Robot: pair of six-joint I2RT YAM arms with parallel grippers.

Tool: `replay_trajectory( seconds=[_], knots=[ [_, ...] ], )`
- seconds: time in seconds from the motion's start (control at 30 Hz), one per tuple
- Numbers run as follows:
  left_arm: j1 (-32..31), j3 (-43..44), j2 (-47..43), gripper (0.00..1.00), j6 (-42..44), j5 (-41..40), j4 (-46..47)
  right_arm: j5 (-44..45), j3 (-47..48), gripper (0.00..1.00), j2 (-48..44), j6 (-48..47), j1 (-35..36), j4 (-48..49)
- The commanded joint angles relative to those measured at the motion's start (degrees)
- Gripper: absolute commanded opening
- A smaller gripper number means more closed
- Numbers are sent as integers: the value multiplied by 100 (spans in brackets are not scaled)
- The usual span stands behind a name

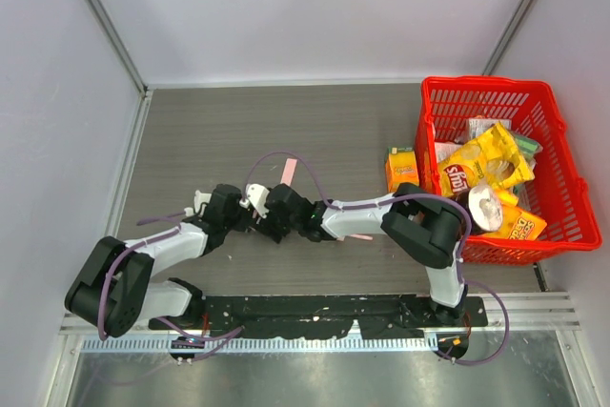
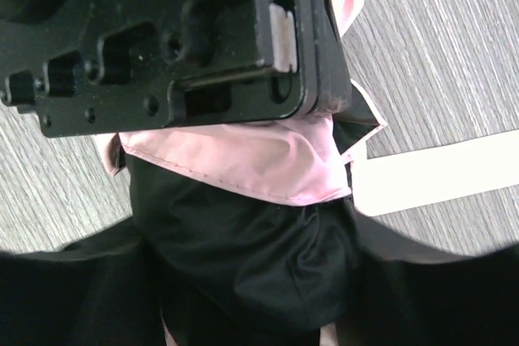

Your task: Put away the umbrella

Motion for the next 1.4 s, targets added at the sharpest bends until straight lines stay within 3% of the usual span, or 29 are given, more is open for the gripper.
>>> replay_trajectory(
  seconds=[0.0,0.03,0.07,0.1,0.13,0.27,0.33,0.47,0.53,0.67,0.8,1.17,1.27,1.37],
  knots=[
    [-85,-444,409,0,227,-84,-1509,317,109,54,82,166,-45,524],
    [-85,-453,418,0,210,-66,-1474,282,118,45,108,201,-98,516],
    [-85,-471,418,0,201,-57,-1430,134,110,25,117,289,-133,533],
    [-77,-506,392,0,183,-48,-1368,89,49,18,135,350,-212,533],
    [-94,-593,348,0,166,-48,-1203,-33,-22,3,135,395,-273,586],
    [-85,-988,85,0,192,-118,-228,-630,-513,1,144,518,-449,674],
    [-85,-1165,-47,16,192,-171,194,-877,-637,1,179,579,-546,674],
    [-85,-1604,-503,63,236,-426,951,-1431,-708,1,214,781,-835,507],
    [-77,-1771,-767,71,332,-557,1180,-1835,-647,1,275,913,-1002,367],
    [-76,-1956,-1277,100,517,-628,1198,-2538,-524,1,433,1106,-1223,129],
    [-59,-2097,-2058,100,622,-523,998,-3075,-234,1,706,1116,-1337,-362],
    [-33,-1571,-6145,100,2116,-488,-2376,-3198,127,1,944,1036,-1469,-750],
    [-15,-1359,-6507,100,2223,-383,-2791,-3269,241,1,1005,1001,-1513,-907],
    [2,-1332,-6106,100,1985,-6,-2311,-3400,294,1,1067,984,-1540,-908]
  ],
)
